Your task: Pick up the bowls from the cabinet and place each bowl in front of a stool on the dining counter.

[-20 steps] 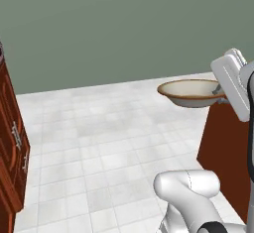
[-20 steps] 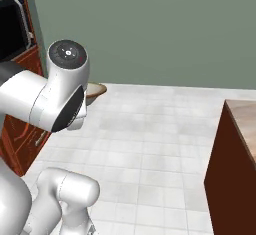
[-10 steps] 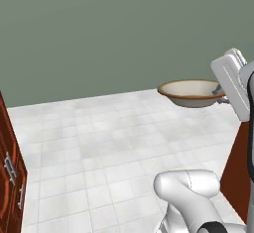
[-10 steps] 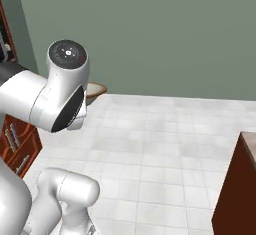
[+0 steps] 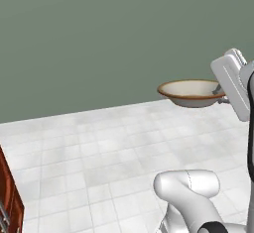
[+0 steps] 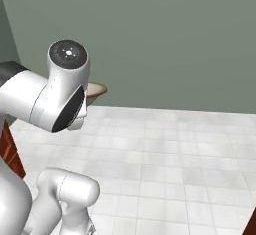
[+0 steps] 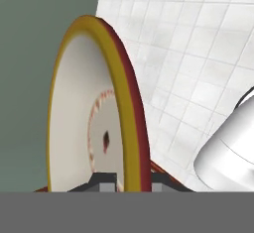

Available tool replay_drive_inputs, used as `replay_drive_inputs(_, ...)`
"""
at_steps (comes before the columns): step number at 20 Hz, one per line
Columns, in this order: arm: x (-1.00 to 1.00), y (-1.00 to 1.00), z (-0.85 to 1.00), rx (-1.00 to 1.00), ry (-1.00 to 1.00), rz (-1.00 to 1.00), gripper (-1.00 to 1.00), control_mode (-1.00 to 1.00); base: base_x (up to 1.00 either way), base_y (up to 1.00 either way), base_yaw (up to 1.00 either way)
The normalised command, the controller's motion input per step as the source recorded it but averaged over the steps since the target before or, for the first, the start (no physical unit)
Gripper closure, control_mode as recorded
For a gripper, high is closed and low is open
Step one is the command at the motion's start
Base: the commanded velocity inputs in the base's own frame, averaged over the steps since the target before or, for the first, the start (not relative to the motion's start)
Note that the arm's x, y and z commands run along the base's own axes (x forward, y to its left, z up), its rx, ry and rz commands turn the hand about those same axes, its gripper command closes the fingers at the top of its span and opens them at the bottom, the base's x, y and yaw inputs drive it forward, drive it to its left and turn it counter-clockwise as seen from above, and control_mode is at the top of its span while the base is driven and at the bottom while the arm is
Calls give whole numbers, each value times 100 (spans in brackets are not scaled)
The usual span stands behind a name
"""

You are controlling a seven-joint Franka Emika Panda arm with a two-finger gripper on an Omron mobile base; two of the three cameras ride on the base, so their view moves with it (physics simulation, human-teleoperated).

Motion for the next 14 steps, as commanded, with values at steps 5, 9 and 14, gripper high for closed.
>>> replay_drive_inputs(5,0,0,0,0,0,0,100,100,100,46,-11)
replay_drive_inputs(9,0,0,0,0,0,0,100,100,79,50,-46)
replay_drive_inputs(14,0,0,0,0,0,0,100,100,46,59,-75)
